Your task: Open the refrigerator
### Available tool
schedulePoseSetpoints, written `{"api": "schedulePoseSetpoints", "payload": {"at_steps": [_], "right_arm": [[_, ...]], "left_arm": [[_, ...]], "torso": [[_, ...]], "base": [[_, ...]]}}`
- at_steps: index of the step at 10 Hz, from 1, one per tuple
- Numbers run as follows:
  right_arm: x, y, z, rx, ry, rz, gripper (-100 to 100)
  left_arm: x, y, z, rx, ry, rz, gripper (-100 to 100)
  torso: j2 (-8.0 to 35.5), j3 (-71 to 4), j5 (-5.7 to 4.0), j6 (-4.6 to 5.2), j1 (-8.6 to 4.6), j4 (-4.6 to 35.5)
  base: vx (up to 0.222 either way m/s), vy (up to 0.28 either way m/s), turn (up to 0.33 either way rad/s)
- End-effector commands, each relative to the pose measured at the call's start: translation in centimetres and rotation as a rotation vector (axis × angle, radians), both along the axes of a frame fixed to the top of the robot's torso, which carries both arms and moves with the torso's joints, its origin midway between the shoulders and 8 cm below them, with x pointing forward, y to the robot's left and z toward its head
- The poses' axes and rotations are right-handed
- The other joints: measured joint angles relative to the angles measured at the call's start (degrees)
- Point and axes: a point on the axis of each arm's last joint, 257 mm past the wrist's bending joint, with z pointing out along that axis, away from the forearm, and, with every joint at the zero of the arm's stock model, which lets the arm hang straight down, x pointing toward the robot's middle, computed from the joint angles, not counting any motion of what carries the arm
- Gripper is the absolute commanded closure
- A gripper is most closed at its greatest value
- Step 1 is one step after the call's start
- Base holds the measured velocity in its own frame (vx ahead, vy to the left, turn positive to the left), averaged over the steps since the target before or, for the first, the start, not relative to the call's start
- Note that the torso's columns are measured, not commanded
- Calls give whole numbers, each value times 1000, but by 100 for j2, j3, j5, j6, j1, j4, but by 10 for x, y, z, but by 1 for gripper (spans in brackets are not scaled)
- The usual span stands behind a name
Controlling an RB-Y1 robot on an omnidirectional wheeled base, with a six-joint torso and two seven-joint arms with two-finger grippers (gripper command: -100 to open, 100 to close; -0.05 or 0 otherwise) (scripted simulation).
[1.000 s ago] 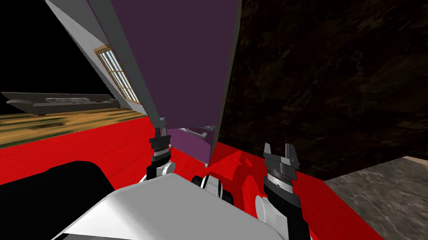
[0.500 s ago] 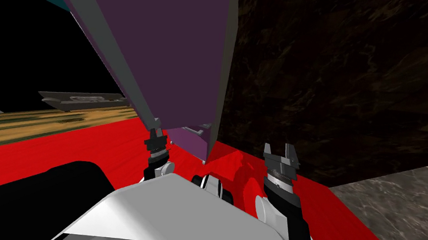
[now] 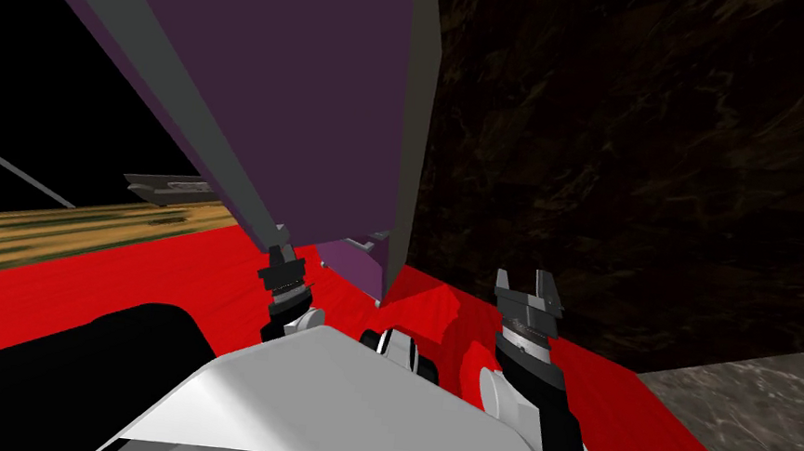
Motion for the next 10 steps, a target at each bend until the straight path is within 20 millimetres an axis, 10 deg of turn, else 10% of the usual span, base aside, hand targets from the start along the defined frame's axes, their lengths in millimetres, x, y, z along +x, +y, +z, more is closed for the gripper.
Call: {"api": "schedulePoseSetpoints", "payload": {"at_steps": [1, 2, 3, 10], "right_arm": [[0, 0, 0, 0, 0, 0, 0], [0, 0, 0, 0, 0, 0, 0], [0, 0, 0, 0, 0, 0, 0], [0, 0, 0, -1, 0, 0, 0]], "left_arm": [[-17, 2, 9, 21, -28, 70, 100], [-23, 4, 10, 24, -31, 97, 100], [-21, 7, 8, -1, -7, 84, -100], [-29, 11, 38, -19, -6, 84, -100]], "torso": [[-12, -10, -4, -1, 7, 1], [-25, -20, -6, 2, 6, -4], [-31, -29, -14, 8, 4, -5], [-14, 7, 50, -21, 59, -20]], "base": [[74, -227, 96], [62, -222, 106], [25, -95, 50], [12, 25, -9]]}}
